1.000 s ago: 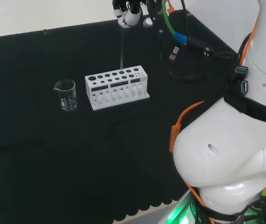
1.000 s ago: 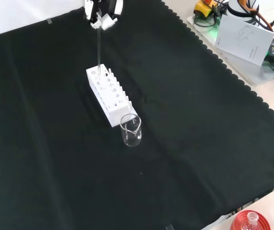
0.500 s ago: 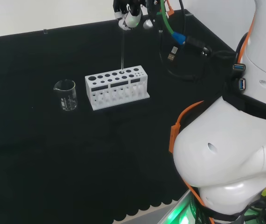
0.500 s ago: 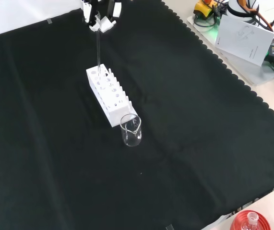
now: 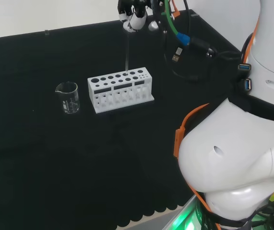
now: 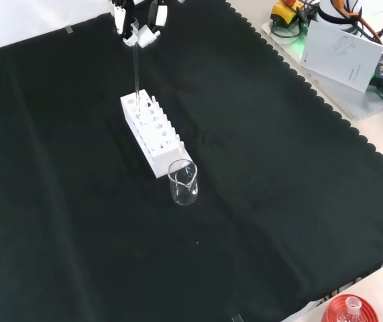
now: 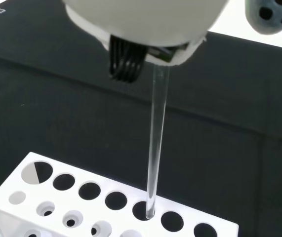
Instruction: Put the glass rod back on the white test tube rack.
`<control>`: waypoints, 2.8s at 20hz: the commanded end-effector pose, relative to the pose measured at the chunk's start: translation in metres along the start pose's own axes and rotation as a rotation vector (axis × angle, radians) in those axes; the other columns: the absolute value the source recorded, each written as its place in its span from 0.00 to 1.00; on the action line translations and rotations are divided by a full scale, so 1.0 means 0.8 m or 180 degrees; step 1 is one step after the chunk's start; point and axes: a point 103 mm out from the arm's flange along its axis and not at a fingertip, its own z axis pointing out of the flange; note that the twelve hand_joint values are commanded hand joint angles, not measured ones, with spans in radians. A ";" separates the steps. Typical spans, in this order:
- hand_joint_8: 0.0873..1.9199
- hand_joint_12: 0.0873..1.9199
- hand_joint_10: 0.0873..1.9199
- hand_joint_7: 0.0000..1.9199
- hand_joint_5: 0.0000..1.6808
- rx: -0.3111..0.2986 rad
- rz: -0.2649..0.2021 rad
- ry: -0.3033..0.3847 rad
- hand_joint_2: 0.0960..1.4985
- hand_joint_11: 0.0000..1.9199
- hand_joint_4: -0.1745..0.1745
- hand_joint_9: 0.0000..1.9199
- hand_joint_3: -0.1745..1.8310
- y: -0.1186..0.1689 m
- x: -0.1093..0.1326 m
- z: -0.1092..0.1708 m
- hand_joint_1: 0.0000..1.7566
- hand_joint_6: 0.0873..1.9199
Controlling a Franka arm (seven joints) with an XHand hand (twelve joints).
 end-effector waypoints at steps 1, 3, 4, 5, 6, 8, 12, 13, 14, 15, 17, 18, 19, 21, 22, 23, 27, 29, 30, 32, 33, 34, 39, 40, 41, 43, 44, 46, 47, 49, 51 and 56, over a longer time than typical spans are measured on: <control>0.37 0.19 0.00 0.72 0.65 0.0087 -0.0036 0.0015 0.33 0.87 0.00 0.95 0.53 0.008 -0.001 0.015 0.75 0.46; 0.37 0.19 0.00 0.72 0.65 0.0115 -0.0058 0.0015 0.33 0.87 0.00 0.95 0.53 0.013 0.000 0.019 0.75 0.46; 0.37 0.19 0.00 0.72 0.65 0.0123 -0.0065 0.0014 0.33 0.87 0.00 0.95 0.53 0.015 0.001 0.021 0.75 0.46; 0.37 0.19 0.00 0.72 0.65 0.0145 -0.0078 0.0017 0.33 0.87 0.00 0.95 0.53 0.018 0.002 0.023 0.75 0.46; 0.37 0.19 0.00 0.72 0.65 0.0158 -0.0087 0.0018 0.33 0.87 0.00 0.95 0.53 0.022 0.003 0.026 0.75 0.46; 0.37 0.19 0.00 0.72 0.65 0.0186 -0.0110 0.0030 0.33 0.87 0.00 0.95 0.53 0.029 0.005 0.033 0.75 0.46; 0.37 0.19 0.00 0.72 0.65 0.0227 -0.0141 0.0057 0.33 0.87 0.00 0.95 0.53 0.038 0.006 0.044 0.75 0.46; 0.37 0.19 0.00 0.72 0.65 0.0234 -0.0142 0.0059 0.33 0.87 0.00 0.95 0.53 0.039 0.005 0.045 0.75 0.46; 0.37 0.19 0.00 0.72 0.65 0.0243 -0.0143 0.0062 0.33 0.87 0.00 0.95 0.53 0.041 0.004 0.047 0.75 0.46; 0.37 0.19 0.00 0.72 0.65 0.0251 -0.0142 0.0065 0.33 0.87 0.00 0.95 0.53 0.042 0.003 0.048 0.75 0.46; 0.37 0.19 0.00 0.72 0.65 0.0262 -0.0146 0.0066 0.33 0.87 0.00 0.95 0.53 0.045 0.002 0.049 0.75 0.46; 0.37 0.19 0.00 0.72 0.65 0.0265 -0.0147 0.0066 0.33 0.87 0.00 0.95 0.53 0.047 0.001 0.050 0.75 0.46; 0.37 0.19 0.00 0.72 0.65 0.0272 -0.0148 0.0065 0.33 0.87 0.00 0.95 0.53 0.048 0.000 0.051 0.75 0.46; 0.37 0.19 0.00 0.72 0.65 0.0290 -0.0154 0.0060 0.33 0.87 0.00 0.95 0.53 0.049 -0.001 0.054 0.75 0.46; 0.37 0.19 0.00 0.72 0.65 0.0298 -0.0156 0.0061 0.33 0.87 0.00 0.95 0.53 0.050 -0.001 0.055 0.75 0.46; 0.37 0.19 0.00 0.72 0.65 0.0306 -0.0160 0.0058 0.33 0.87 0.00 0.95 0.53 0.050 -0.002 0.056 0.75 0.46; 0.37 0.19 0.00 0.72 0.65 0.0321 -0.0166 0.0052 0.33 0.87 0.00 0.95 0.53 0.054 -0.004 0.058 0.75 0.46; 0.37 0.19 0.00 0.72 0.65 0.0323 -0.0168 0.0048 0.33 0.87 0.00 0.95 0.53 0.054 -0.004 0.058 0.75 0.46; 0.37 0.19 0.00 0.72 0.65 0.0330 -0.0168 0.0047 0.33 0.87 0.00 0.95 0.53 0.054 -0.004 0.058 0.75 0.46; 0.37 0.19 0.00 0.72 0.65 0.0353 -0.0171 0.0047 0.33 0.87 0.00 0.95 0.53 0.056 -0.005 0.060 0.75 0.46; 0.37 0.19 0.00 0.72 0.65 0.0362 -0.0174 0.0045 0.33 0.87 0.00 0.95 0.53 0.058 -0.005 0.062 0.75 0.46; 0.37 0.19 0.00 0.72 0.65 0.0367 -0.0175 0.0051 0.33 0.87 0.00 0.95 0.53 0.059 -0.006 0.064 0.75 0.46; 0.37 0.19 0.00 0.72 0.65 0.0402 -0.0169 0.0077 0.33 0.87 0.00 0.95 0.53 0.058 -0.009 0.074 0.75 0.46; 0.37 0.19 0.00 0.72 0.65 0.0409 -0.0170 0.0079 0.33 0.87 0.00 0.95 0.53 0.057 -0.009 0.076 0.75 0.46; 0.37 0.19 0.00 0.72 0.65 0.0422 -0.0171 0.0086 0.33 0.87 0.00 0.95 0.53 0.056 -0.010 0.078 0.75 0.46; 0.37 0.19 0.00 0.72 0.65 0.0440 -0.0171 0.0088 0.33 0.87 0.00 0.95 0.53 0.055 -0.010 0.082 0.75 0.46; 0.37 0.19 0.00 0.72 0.65 0.0448 -0.0168 0.0092 0.33 0.87 0.00 0.95 0.53 0.055 -0.011 0.083 0.75 0.46; 0.37 0.19 0.00 0.72 0.65 0.0461 -0.0160 0.0101 0.33 0.87 0.00 0.95 0.53 0.053 -0.012 0.086 0.75 0.46; 0.37 0.19 0.00 0.72 0.65 0.0465 -0.0158 0.0101 0.33 0.87 0.00 0.95 0.53 0.053 -0.013 0.088 0.75 0.46; 0.37 0.19 0.00 0.72 0.65 0.0477 -0.0152 0.0106 0.33 0.87 0.00 0.95 0.53 0.052 -0.014 0.090 0.75 0.46; 0.37 0.19 0.00 0.72 0.65 0.0493 -0.0153 0.0102 0.33 0.87 0.00 0.95 0.53 0.051 -0.015 0.092 0.75 0.46; 0.37 0.19 0.00 0.72 0.65 0.0531 -0.0175 0.0091 0.33 0.87 0.00 0.95 0.53 0.054 -0.014 0.096 0.75 0.46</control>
